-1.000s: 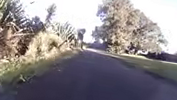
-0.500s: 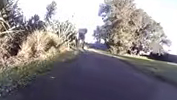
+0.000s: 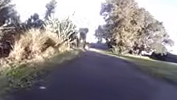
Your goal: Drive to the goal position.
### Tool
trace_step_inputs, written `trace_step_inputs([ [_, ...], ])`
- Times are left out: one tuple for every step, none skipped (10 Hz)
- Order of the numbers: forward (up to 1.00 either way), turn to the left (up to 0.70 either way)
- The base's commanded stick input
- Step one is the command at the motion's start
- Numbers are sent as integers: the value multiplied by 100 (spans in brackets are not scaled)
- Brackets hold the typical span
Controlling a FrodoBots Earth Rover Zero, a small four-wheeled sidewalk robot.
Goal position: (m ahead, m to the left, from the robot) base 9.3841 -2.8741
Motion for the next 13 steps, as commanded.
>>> trace_step_inputs([
  [100,-22],
  [100,-34],
  [100,-40],
  [100,-40],
  [100,-40],
  [100,0],
  [100,0],
  [100,0],
  [100,0],
  [100,0],
  [100,0],
  [100,0],
  [100,0],
])
